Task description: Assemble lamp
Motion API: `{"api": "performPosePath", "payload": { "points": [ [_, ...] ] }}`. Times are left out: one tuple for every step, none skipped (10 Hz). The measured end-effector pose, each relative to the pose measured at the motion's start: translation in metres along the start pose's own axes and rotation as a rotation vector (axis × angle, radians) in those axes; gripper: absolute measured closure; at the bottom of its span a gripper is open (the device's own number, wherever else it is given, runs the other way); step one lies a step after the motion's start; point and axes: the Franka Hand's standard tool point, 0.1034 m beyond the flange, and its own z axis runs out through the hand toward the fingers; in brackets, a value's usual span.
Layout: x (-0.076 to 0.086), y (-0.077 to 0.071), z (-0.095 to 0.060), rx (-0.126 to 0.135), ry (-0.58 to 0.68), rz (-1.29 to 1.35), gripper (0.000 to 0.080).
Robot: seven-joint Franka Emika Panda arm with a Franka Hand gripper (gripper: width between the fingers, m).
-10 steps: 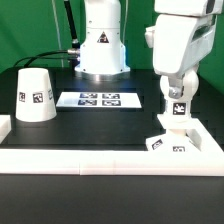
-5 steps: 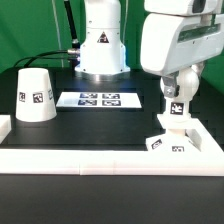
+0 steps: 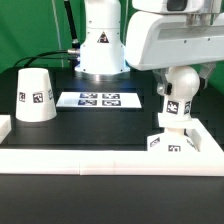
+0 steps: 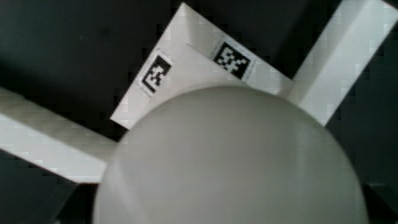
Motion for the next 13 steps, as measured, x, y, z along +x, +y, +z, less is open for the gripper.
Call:
{"api": "performPosePath", "payload": {
  "points": [
    [0.0002, 0.0000, -0.0001, 0.000, 0.000, 0.058, 0.0222],
    [0.0005, -0.0002, -0.0004, 0.000, 0.001, 0.135, 0.0222],
    [0.0007, -0.0002, -0.0005, 0.000, 0.001, 0.197, 0.0222],
    [0.0008, -0.0002, -0.0007, 0.000, 0.002, 0.243, 0.0222],
    [0.0010, -0.0002, -0.0008, 0.001, 0.002, 0.323, 0.0222],
    [0.0019, -0.0003, -0.0009, 0.010, 0.007, 0.406, 0.0222],
    [0.0025, -0.0016, -0.0009, 0.016, 0.007, 0.499, 0.0222],
    [0.0029, -0.0030, -0.0008, 0.024, 0.007, 0.555, 0.0222],
    [0.0041, -0.0030, -0.0013, 0.027, 0.012, 0.653, 0.0222],
    [0.0043, -0.0029, -0.0014, 0.029, 0.012, 0.724, 0.0222],
    [0.0044, -0.0029, -0.0015, 0.030, 0.012, 0.768, 0.0222],
    [0.0050, -0.0037, -0.0020, 0.031, 0.011, 0.848, 0.0222],
    [0.0057, -0.0049, -0.0026, 0.031, 0.012, 0.906, 0.0222]
  ]
}}
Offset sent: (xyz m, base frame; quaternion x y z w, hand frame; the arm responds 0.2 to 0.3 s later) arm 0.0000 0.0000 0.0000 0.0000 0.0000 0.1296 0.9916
